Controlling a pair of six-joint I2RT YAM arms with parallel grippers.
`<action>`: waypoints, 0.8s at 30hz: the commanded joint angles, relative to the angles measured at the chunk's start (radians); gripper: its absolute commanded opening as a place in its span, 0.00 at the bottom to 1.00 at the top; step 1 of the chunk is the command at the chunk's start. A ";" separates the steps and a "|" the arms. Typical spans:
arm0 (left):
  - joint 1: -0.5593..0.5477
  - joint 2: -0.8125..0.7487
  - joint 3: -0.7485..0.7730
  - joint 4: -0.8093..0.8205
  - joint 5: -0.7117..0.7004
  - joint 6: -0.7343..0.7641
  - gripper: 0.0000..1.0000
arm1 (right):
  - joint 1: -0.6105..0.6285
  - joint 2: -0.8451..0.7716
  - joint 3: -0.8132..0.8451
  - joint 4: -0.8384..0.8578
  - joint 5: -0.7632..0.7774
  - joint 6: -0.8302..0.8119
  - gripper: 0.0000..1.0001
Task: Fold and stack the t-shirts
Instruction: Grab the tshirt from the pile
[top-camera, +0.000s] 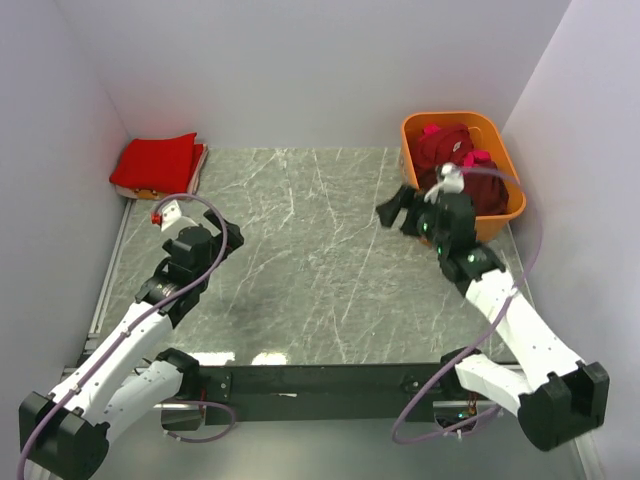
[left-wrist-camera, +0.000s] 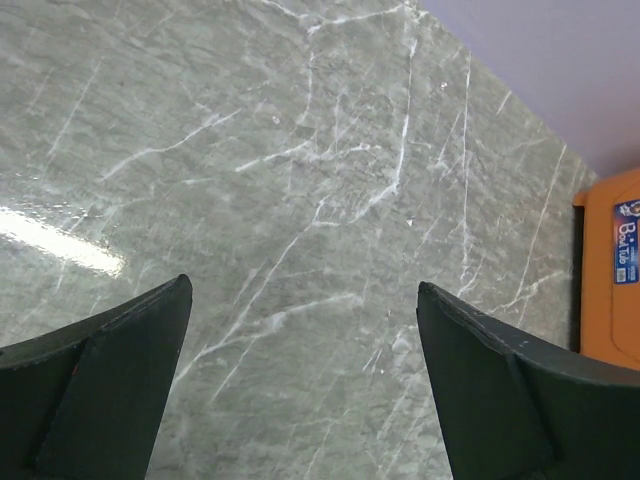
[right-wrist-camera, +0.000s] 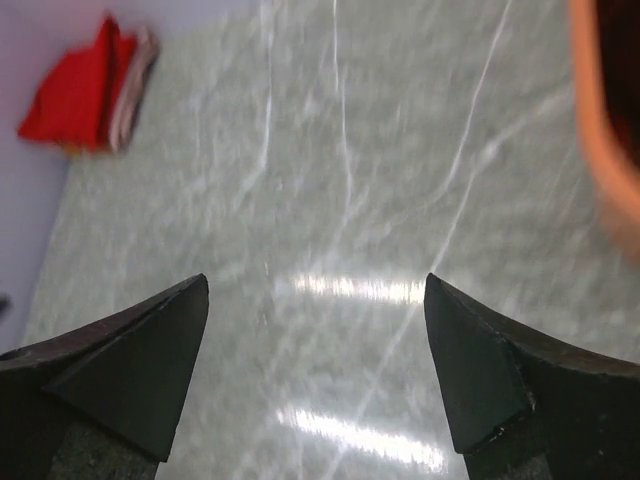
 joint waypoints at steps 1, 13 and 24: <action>0.000 -0.025 -0.008 0.030 -0.037 -0.007 0.99 | -0.005 0.074 0.242 -0.093 0.195 -0.009 0.96; 0.000 -0.016 -0.010 0.018 -0.068 -0.001 0.99 | -0.283 0.588 0.824 -0.217 0.174 -0.061 0.99; 0.000 0.027 -0.005 0.015 -0.097 0.005 0.99 | -0.400 0.970 1.302 -0.622 0.482 -0.146 0.99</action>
